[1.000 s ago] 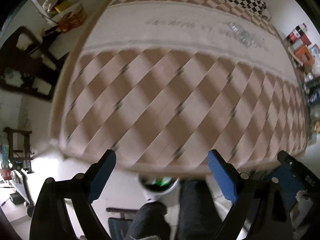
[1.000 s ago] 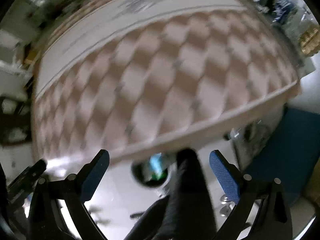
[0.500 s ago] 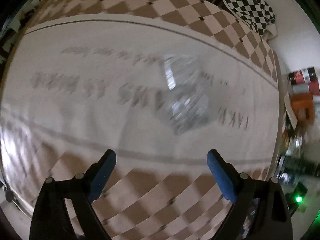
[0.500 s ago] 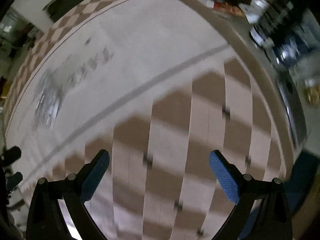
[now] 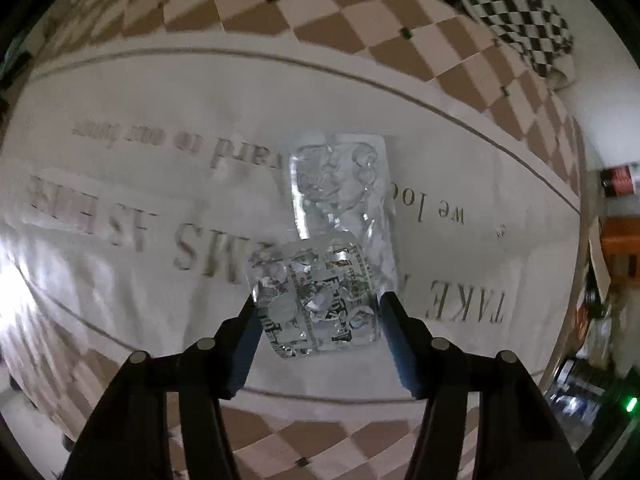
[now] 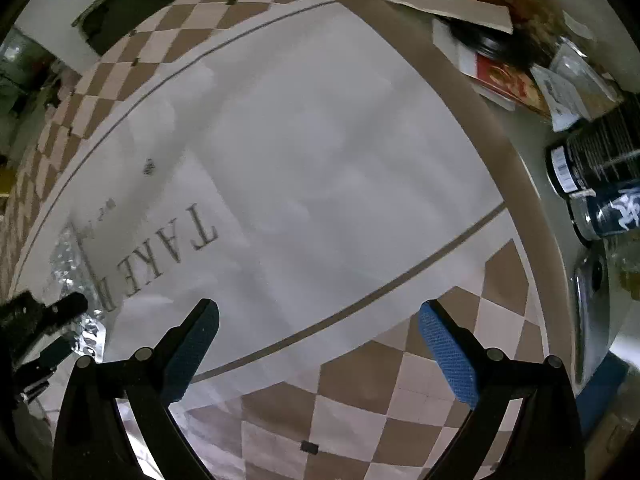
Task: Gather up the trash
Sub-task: 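Grasp the clear pill blister pack with the left tool while the right tool grasps the silver foil pack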
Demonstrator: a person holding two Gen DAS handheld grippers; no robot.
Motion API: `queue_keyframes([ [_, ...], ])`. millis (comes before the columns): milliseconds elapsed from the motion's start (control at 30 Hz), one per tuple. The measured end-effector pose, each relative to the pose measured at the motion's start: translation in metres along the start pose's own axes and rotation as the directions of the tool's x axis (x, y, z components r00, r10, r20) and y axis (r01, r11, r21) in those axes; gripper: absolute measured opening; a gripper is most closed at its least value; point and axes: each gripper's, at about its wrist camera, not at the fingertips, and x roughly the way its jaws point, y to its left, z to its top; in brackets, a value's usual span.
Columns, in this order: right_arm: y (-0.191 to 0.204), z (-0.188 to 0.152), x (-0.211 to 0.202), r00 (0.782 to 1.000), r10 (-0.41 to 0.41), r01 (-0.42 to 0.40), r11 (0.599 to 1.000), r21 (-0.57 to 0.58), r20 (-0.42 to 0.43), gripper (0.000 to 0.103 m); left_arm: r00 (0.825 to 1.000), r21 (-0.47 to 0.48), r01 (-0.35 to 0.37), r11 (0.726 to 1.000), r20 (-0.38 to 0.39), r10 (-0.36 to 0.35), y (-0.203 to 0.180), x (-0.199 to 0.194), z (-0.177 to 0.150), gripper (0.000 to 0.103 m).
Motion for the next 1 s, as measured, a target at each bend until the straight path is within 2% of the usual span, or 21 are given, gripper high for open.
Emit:
queue_keyframes([
  [100, 0.013, 0.005, -0.012, 0.999, 0.054, -0.054, 0.998, -0.029, 0.001, 0.101, 0.998, 0.026, -0.027, 0.999, 0.062, 0.026, 0.021, -0.027, -0.011, 0.054],
  [167, 0.035, 0.009, -0.019, 0.993, 0.118, -0.119, 0.990, -0.072, -0.013, 0.101, 0.993, 0.034, -0.065, 0.997, 0.102, 0.061, 0.039, -0.041, -0.014, 0.054],
  [267, 0.074, 0.013, -0.023, 0.983, 0.178, -0.183, 0.972, -0.146, -0.053, 0.101, 0.976, 0.026, -0.165, 0.986, 0.146, 0.160, 0.077, -0.046, -0.012, 0.054],
  [400, 0.142, 0.015, -0.017, 0.979, 0.186, -0.203, 0.934, -0.295, -0.085, 0.101, 0.967, -0.024, -0.222, 0.975, 0.120, 0.223, 0.123, -0.034, -0.003, 0.054],
  [500, 0.191, 0.011, 0.000, 0.984, 0.133, -0.171, 0.898, -0.404, -0.120, 0.101, 0.966, -0.051, -0.237, 0.970, 0.091, 0.241, 0.140, -0.020, 0.006, 0.054],
  [667, 0.230, 0.015, 0.024, 0.987, 0.072, -0.132, 0.868, -0.478, -0.141, 0.101, 0.969, -0.060, -0.232, 0.971, 0.070, 0.236, 0.153, -0.009, 0.013, 0.054],
  [800, 0.254, 0.020, 0.029, 0.992, 0.060, -0.111, 0.837, -0.535, -0.112, 0.090, 0.971, -0.052, -0.227, 0.972, 0.067, 0.230, 0.158, -0.007, 0.023, 0.054],
  [867, 0.270, 0.015, 0.029, 0.996, 0.024, -0.069, 0.821, -0.566, -0.085, 0.087, 0.972, -0.049, -0.225, 0.973, 0.064, 0.227, 0.159, -0.006, 0.026, 0.054],
  [967, 0.278, 0.007, 0.027, 0.999, -0.028, 0.009, 0.799, -0.601, -0.023, 0.073, 0.974, -0.041, -0.216, 0.975, 0.058, 0.218, 0.155, -0.004, 0.024, 0.054],
  [1000, 0.278, 0.003, 0.025, 1.000, -0.022, 0.008, 0.795, -0.606, -0.016, 0.071, 0.974, -0.032, -0.217, 0.976, 0.056, 0.219, 0.149, -0.002, 0.022, 0.054],
])
